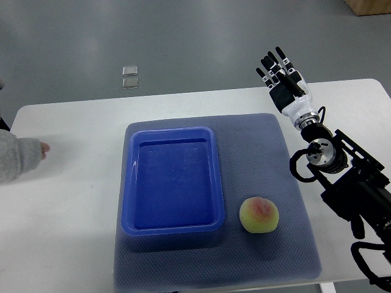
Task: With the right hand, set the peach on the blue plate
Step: 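Move the right hand over the mat toward the peach beside the tray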
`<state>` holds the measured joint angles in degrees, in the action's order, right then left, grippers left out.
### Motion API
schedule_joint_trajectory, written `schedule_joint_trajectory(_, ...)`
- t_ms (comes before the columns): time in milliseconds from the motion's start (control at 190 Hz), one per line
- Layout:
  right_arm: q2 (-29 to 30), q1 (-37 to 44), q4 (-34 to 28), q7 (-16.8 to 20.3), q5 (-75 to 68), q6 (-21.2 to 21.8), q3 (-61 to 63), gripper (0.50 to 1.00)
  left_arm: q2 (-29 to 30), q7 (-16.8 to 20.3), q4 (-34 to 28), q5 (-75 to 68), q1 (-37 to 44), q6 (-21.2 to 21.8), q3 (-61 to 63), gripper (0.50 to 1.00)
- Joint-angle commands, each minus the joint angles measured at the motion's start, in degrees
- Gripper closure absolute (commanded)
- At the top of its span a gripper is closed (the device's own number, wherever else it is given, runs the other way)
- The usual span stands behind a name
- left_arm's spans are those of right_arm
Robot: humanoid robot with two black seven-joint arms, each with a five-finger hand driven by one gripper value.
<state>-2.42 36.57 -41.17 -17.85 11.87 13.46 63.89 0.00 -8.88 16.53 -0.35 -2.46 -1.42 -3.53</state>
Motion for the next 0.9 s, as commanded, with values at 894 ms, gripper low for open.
schedule_joint_trajectory(894, -29.7, 37.6, -14.5, 5.2, 34.5, 14.9, -61.5, 0.568, 0.0, 0.0, 0.6, -0.1, -0.1, -0.1, 0.0, 0.5)
